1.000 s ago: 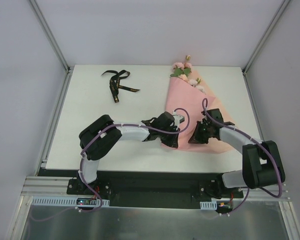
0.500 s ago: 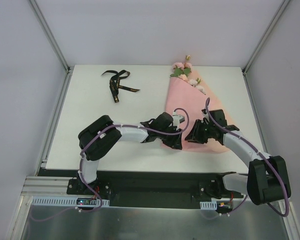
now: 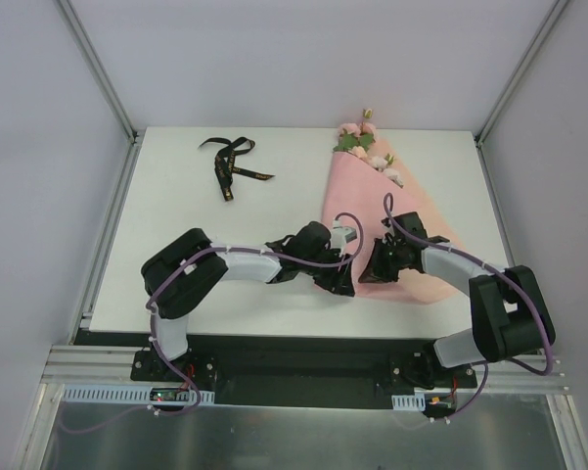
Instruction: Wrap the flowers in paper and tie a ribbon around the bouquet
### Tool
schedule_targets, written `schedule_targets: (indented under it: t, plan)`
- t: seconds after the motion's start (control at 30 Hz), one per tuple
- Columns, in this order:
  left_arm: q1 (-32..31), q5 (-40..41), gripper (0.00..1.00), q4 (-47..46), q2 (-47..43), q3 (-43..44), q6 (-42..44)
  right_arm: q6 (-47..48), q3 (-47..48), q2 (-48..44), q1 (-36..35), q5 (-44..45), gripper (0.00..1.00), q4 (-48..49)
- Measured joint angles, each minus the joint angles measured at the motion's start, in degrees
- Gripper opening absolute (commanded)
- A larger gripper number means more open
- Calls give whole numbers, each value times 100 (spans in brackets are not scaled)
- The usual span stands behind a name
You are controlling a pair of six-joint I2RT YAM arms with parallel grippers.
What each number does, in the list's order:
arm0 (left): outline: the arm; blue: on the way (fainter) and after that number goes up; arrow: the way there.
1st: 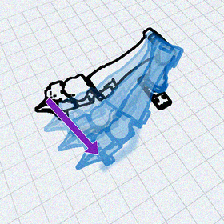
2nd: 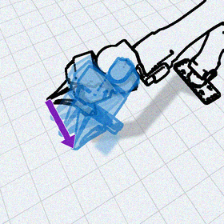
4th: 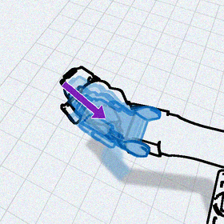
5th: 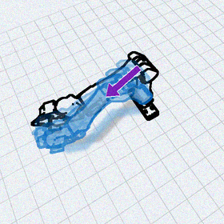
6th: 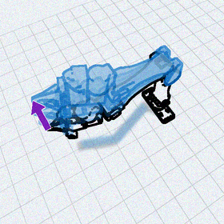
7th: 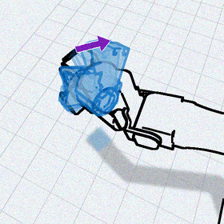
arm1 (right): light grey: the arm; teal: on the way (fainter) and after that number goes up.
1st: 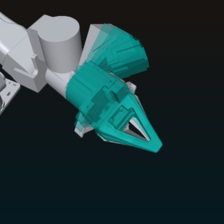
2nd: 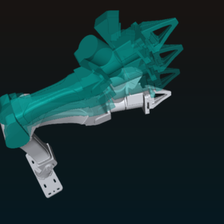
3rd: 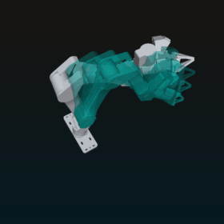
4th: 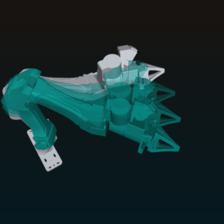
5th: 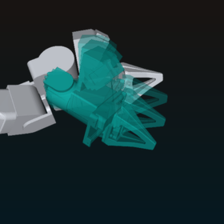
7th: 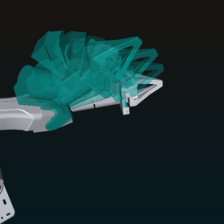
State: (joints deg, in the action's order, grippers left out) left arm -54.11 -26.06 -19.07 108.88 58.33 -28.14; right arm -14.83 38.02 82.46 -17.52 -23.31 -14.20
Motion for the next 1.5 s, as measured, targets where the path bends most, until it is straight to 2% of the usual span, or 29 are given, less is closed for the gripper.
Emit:
schedule_targets:
  t: [0.17,0.23,0.4,0.5,0.63,1.1,1.23,1.33,1.5]
  plan:
    - [223,-101,28,-2,-656,-374,-227,190,-2,0,94,192,1,-33]
    - [363,-116,24,-20,-815,-420,-310,280,2,2,94,208,1,-70]
    - [699,-166,12,-116,-798,-671,-555,498,138,92,92,219,1,-238]
    - [835,-208,9,-129,-535,-750,-612,599,223,90,63,321,1,-328]
    - [846,-310,6,-269,-149,-782,-754,664,289,15,-70,354,2,-452]
    - [844,-378,5,-490,-101,-839,-879,632,439,-352,-863,-85,2,-404]
    - [846,-380,4,-487,-101,-837,-896,586,542,-173,-1082,-125,1,-210]
    - [868,-382,0,-468,-101,-833,-957,490,382,39,-1163,-144,0,-26]
    - [1008,-415,0,-422,-98,-813,-1189,433,116,280,-1161,-42,0,87]
